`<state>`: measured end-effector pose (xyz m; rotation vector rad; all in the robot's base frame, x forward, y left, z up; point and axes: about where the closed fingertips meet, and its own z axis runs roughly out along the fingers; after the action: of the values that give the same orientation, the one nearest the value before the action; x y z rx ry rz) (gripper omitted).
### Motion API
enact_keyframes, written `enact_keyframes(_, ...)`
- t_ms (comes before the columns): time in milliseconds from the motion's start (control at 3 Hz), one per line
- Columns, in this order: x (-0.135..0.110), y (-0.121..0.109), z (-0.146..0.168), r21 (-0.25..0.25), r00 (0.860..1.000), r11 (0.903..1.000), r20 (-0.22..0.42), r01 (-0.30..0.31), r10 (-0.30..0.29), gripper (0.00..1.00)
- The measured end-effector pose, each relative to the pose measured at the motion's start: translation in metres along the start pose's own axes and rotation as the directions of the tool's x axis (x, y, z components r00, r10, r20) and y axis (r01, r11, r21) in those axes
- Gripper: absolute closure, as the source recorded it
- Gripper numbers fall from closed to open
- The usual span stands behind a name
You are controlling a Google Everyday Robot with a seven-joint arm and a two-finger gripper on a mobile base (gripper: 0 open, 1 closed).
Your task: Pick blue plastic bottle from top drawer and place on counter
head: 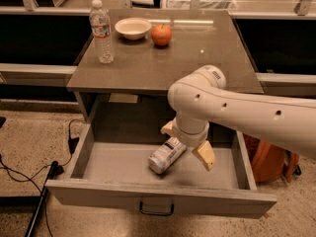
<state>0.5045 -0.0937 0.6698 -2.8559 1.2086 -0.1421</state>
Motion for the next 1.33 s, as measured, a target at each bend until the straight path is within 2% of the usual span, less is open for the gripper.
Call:
enact_keyframes(333,-0.002,-0.009,0.022,-0.002,0.998,0.9982,0.017,0.059,-0.059,0.00)
enact_keyframes(667,-0.007,-0.015,0.042,-0.005,0.996,0.9974,0.057,0.072,-0.072,0.00)
enact_keyframes(1000,-0.015,-0.019,0.058,-0.023,0.993,0.9970,0.094,0.074,-0.072,0.08)
enact_keyframes(1333,-0.021,-0.021,0.066,-0.030,0.987,0.9986,0.157,0.044,-0.038,0.33)
